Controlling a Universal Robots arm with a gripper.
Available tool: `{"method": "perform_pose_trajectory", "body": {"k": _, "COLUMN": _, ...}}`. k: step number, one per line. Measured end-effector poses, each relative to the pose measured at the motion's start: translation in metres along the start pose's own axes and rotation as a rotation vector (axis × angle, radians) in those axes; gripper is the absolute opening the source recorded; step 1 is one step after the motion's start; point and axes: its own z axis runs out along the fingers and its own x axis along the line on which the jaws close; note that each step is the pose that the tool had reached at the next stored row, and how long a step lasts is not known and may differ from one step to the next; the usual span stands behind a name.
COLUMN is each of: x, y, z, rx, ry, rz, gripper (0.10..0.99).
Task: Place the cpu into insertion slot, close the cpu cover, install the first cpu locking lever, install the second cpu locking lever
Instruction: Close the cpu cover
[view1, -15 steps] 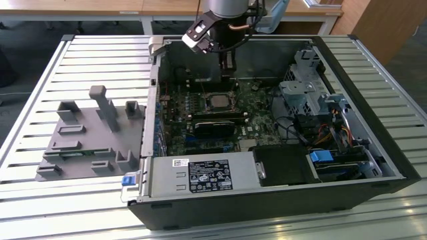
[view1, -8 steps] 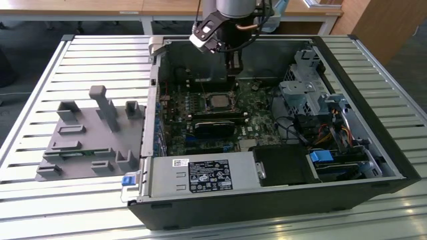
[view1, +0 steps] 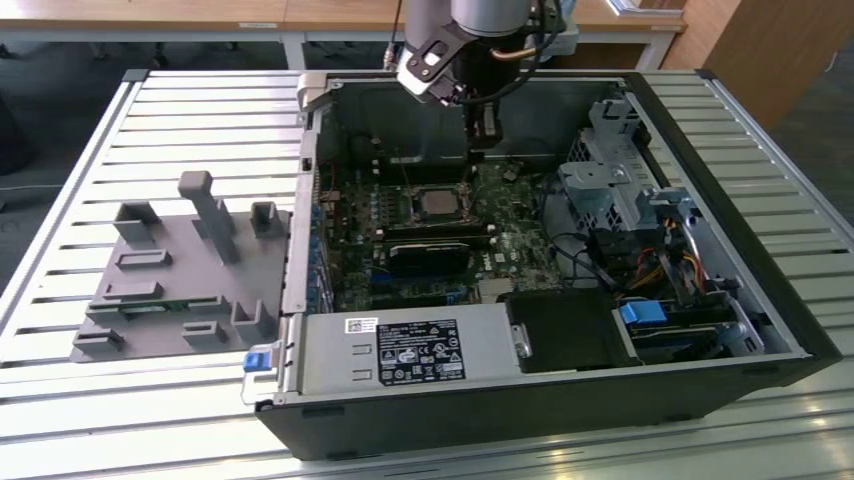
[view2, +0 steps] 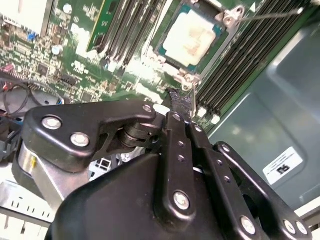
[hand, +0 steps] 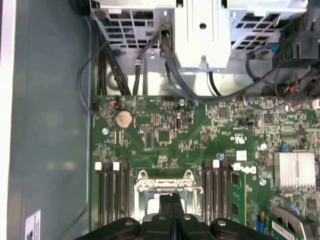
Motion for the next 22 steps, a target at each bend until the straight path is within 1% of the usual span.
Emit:
{"method": "perform_pose_trajectory", "body": {"k": 4, "x": 0.0001, "y": 0.0030, "z": 0.0004, "rx": 0.001, "ry": 0.0003, "rz": 0.000, "gripper": 0.106}}
{"method": "perform_pose_trajectory", "body": {"k": 5, "x": 0.0001, "y": 0.0039, "z": 0.0007, "rx": 0.002, "ry": 0.0017, "rz": 0.000, "gripper": 0.106}}
{"method": "perform_pose_trajectory", "body": {"k": 7, "x": 0.0002, "y": 0.0070, "z": 0.0015, "rx": 0.005, "ry": 0.0057, "rz": 0.000, "gripper": 0.106}}
{"method": "perform_pose_trajectory", "body": {"k": 11, "x": 0.0004, "y": 0.0140, "z": 0.0026, "rx": 0.012, "ry": 0.0076, "rz": 0.000, "gripper": 0.106}}
{"method": "perform_pose_trajectory", "body": {"k": 13, "x": 0.0005, "y": 0.0169, "z": 0.0030, "rx": 0.015, "ry": 0.0106, "rz": 0.000, "gripper": 0.106}}
{"method": "perform_pose_trajectory", "body": {"k": 16, "x": 0.0006, "y": 0.0200, "z": 0.0035, "rx": 0.015, "ry": 0.0139, "rz": 0.000, "gripper": 0.106}}
{"method": "perform_pose_trajectory", "body": {"k": 22, "x": 0.0008, "y": 0.0260, "z": 0.0053, "rx": 0.015, "ry": 0.0143, "rz": -0.001, "gripper": 0.106}}
